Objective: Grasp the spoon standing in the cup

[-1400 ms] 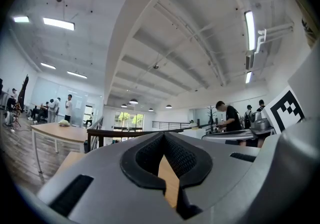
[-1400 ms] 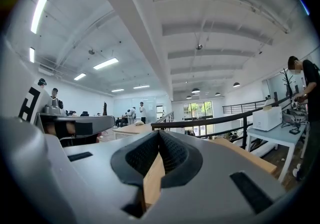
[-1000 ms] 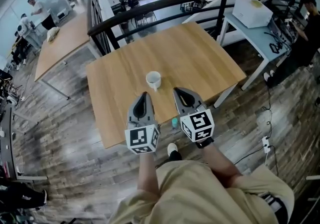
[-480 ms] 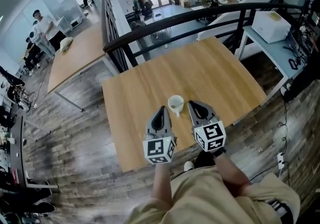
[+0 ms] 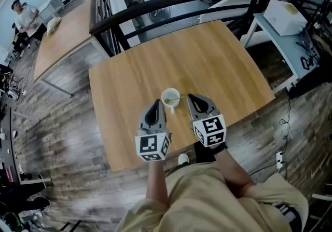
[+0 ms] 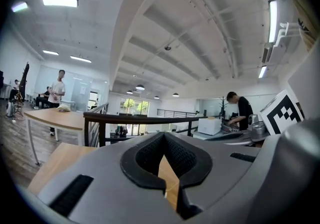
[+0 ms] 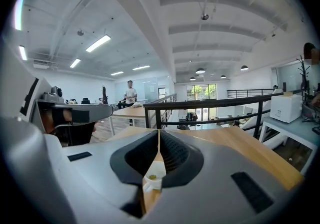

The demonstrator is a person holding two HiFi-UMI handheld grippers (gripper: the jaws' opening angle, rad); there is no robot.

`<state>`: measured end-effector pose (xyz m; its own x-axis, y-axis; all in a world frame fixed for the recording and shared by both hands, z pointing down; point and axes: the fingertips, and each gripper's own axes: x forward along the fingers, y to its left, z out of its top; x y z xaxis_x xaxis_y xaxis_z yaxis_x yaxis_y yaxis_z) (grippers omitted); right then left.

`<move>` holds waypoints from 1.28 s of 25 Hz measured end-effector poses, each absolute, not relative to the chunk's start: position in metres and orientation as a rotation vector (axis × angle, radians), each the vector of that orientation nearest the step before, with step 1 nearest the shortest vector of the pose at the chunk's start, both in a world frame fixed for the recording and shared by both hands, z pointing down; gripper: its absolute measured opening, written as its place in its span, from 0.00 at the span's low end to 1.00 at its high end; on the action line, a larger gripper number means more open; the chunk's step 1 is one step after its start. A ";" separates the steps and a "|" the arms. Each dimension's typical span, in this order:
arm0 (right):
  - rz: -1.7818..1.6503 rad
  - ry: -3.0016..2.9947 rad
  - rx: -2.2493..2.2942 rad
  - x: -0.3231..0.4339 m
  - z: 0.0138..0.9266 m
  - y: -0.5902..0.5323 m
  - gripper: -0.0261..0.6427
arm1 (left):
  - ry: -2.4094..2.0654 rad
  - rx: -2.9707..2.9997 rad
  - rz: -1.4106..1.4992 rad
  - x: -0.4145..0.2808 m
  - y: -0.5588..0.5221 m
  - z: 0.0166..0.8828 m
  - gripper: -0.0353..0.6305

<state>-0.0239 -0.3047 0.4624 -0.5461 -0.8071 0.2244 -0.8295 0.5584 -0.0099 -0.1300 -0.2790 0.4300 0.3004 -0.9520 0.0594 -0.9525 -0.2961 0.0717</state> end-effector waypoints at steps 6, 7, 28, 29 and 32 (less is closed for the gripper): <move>0.253 -2.540 1.286 -0.024 0.508 -0.328 0.06 | -1.805 2.400 0.045 -0.130 -0.304 0.459 0.06; 0.266 -2.530 1.271 -0.024 0.516 -0.330 0.06 | -1.805 2.393 0.049 -0.129 -0.308 0.463 0.06; 0.563 -2.363 1.095 -0.043 0.646 -0.373 0.27 | -1.816 2.218 0.110 -0.139 -0.359 0.537 0.06; 0.586 -2.357 1.094 -0.042 0.651 -0.373 0.27 | -1.819 2.217 0.118 -0.139 -0.359 0.539 0.06; 0.655 -2.343 1.096 -0.043 0.662 -0.374 0.27 | -1.823 2.213 0.135 -0.138 -0.362 0.544 0.06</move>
